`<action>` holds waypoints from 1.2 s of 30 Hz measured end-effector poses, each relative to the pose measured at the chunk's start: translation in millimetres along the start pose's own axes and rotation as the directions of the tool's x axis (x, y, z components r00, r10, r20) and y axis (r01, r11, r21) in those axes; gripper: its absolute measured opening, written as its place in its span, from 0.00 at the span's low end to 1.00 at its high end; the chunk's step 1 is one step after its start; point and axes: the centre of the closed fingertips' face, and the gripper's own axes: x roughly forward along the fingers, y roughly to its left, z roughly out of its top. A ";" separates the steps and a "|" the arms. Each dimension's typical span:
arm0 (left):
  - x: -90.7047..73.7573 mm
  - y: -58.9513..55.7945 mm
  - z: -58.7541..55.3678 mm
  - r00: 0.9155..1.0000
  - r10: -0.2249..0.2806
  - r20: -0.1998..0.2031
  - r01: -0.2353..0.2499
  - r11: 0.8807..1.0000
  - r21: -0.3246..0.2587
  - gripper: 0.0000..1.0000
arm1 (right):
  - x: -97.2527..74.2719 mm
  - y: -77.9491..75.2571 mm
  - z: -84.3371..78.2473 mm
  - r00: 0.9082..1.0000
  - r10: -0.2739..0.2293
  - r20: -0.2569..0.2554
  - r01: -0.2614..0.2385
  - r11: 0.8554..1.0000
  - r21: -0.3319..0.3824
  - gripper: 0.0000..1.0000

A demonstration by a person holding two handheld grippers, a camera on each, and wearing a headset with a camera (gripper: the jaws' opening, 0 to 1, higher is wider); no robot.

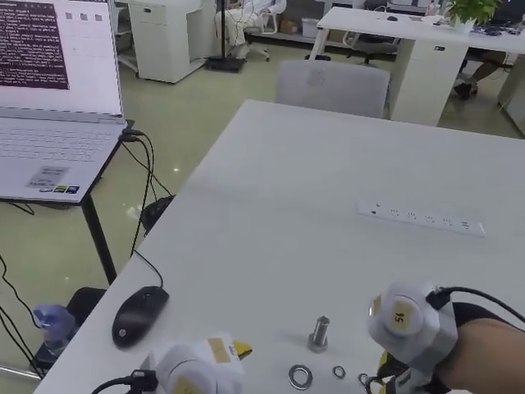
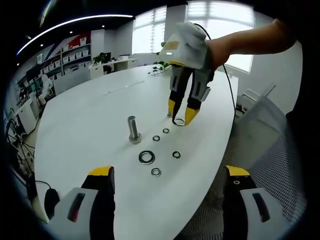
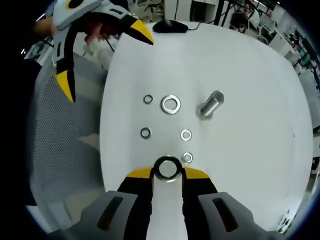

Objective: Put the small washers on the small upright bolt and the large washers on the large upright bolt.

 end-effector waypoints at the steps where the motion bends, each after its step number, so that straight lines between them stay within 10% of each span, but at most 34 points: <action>1: -0.3 0.2 -0.4 1.000 0.000 -0.002 0.000 1.000 0.002 0.89 | -2.7 -0.6 0.9 1.000 0.001 -0.005 -0.001 1.000 -0.007 0.22; 13: -0.7 2.6 0.7 1.000 0.004 -0.005 -0.004 1.000 0.002 0.88 | -30.6 -16.8 27.9 1.000 0.011 0.020 -0.011 1.000 0.023 0.22; 36: 4.6 3.7 1.1 1.000 -0.011 -0.013 0.011 1.000 0.010 0.88 | -27.3 -51.0 60.0 0.999 -0.013 0.032 0.011 0.999 0.048 0.22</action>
